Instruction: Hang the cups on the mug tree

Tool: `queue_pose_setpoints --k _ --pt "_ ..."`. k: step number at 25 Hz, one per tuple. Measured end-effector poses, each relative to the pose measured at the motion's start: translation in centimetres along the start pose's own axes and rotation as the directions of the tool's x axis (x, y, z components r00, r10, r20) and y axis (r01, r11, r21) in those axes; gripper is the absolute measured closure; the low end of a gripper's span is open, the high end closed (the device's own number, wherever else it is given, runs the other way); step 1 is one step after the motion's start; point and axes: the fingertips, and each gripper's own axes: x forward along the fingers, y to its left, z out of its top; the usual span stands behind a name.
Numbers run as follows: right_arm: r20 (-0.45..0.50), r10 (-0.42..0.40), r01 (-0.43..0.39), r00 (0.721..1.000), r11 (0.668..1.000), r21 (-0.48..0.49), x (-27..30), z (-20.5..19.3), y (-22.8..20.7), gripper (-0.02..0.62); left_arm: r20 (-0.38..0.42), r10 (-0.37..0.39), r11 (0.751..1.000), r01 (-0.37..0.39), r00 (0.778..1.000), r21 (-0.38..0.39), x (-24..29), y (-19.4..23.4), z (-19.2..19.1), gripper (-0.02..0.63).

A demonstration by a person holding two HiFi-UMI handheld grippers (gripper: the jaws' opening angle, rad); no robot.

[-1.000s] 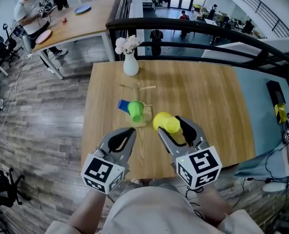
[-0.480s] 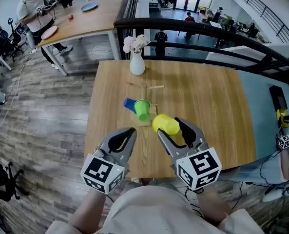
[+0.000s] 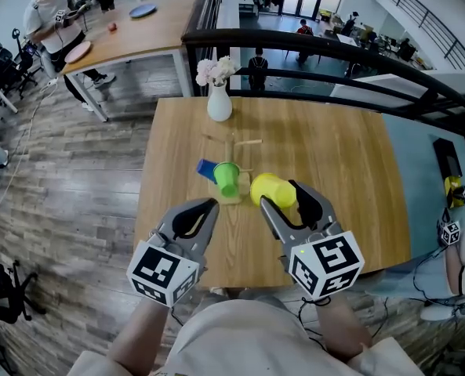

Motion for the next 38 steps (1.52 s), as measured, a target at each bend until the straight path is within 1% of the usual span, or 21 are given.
queue_pose_setpoints --k 4,9,17,24,29,33,38 --pt "0.034 -0.020 0.019 0.999 1.000 0.006 0.5 1.3 -1.1 0.342 0.018 0.012 1.000 -0.013 1.000 0.020 0.6 0.8 1.2 0.603" --pt "0.054 -0.021 0.020 0.998 1.000 0.021 1.6 2.6 -2.3 0.342 0.043 0.018 0.999 -0.019 0.999 0.034 1.3 1.5 2.6 0.604" --pt "0.050 -0.019 0.017 0.999 0.999 0.038 4.7 3.6 -4.6 0.342 0.045 0.016 1.000 -0.017 0.999 0.023 3.0 2.2 3.1 0.604" --pt "0.022 0.003 -0.004 1.000 0.999 0.048 7.5 2.3 -5.5 0.342 0.017 0.021 1.000 -0.021 1.000 -0.002 4.4 3.4 2.1 0.604" --pt "-0.004 0.022 -0.022 1.000 0.997 0.068 9.3 1.0 -5.6 0.342 0.006 0.026 1.000 -0.025 1.000 -0.013 5.0 4.1 1.6 0.604" --pt "-0.012 0.052 -0.051 0.999 0.996 0.077 10.6 0.4 -5.4 0.342 -0.007 0.030 0.999 -0.030 1.000 -0.027 5.6 4.8 1.0 0.604" --pt "-0.041 0.068 -0.064 0.997 0.994 0.087 12.1 -1.2 -5.4 0.341 -0.023 0.044 0.998 -0.045 0.999 -0.048 6.0 5.7 -0.1 0.604"
